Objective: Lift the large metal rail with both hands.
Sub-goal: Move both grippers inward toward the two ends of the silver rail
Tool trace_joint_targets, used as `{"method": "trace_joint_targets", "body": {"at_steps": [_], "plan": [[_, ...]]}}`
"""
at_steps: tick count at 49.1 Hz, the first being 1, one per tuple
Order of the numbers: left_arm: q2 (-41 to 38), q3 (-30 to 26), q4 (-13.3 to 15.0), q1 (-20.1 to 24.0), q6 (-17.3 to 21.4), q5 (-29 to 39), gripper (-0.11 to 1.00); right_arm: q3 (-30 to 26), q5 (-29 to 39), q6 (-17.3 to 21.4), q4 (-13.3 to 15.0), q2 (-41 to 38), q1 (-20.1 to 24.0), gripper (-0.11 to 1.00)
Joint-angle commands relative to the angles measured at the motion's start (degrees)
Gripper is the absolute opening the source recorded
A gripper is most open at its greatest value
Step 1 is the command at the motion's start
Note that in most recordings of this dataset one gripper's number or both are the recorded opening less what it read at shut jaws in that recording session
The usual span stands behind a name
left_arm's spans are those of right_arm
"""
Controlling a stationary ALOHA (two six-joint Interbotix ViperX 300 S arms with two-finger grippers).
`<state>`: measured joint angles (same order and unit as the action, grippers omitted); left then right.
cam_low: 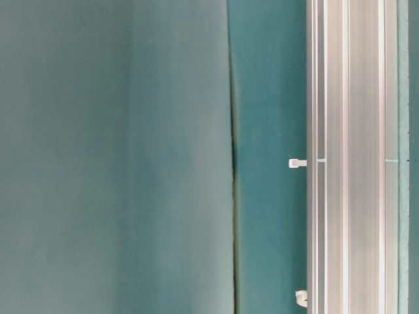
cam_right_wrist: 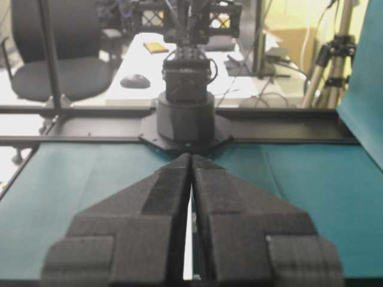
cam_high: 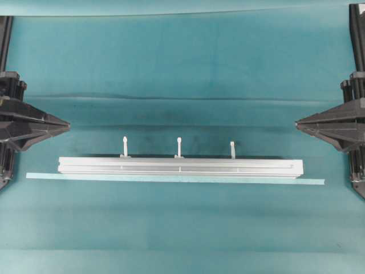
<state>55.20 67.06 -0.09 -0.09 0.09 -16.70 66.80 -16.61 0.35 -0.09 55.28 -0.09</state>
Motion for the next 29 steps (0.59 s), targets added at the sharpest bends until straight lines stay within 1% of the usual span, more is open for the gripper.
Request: {"method": "trace_joint_targets", "body": {"at_steps": [1, 3, 4, 7, 9, 13, 19, 29], "plan": [[-0.7, -1.1, -0.2, -0.5, -2.8, 1.0, 0.14, -0.3, -0.3, 1.1, -0.5, -1.1, 0.3, 0.11], [-1.1, -1.6, -0.4, -0.7, -3.8, 2.0, 0.15, -0.6, 0.7, 1.4, -2.5, -1.6, 0.4, 0.10], [-1.4, -1.8, -0.4, -0.7, -4.3, 2.5, 0.14, -0.8, 1.3, 1.8, -3.5, -2.0, 0.4, 0.08], [-2.4, -3.1, -0.7, -0.9, -5.7, 4.2, 0.06, -1.9, 3.8, 3.4, -5.0, -3.2, 0.4, 0.01], [-2.9, -4.0, -0.7, -0.9, -6.4, 5.4, 0.03, -2.6, 5.8, 4.3, -5.0, -4.1, 0.4, 0.00], [-4.0, -6.3, -0.8, -0.8, -7.2, 7.9, 0.00, -4.4, 10.5, 5.8, -5.0, -6.0, 0.4, 0.00], [-6.5, -9.8, -0.7, -0.9, -7.6, 11.9, 0.00, -8.5, 19.8, 7.4, -5.0, -9.4, 0.4, 0.00], [-12.3, -15.6, -0.8, -1.8, -9.1, 24.0, 0.00, -15.0, 35.6, 7.7, -5.1, -15.6, 0.4, 0.00]]}}
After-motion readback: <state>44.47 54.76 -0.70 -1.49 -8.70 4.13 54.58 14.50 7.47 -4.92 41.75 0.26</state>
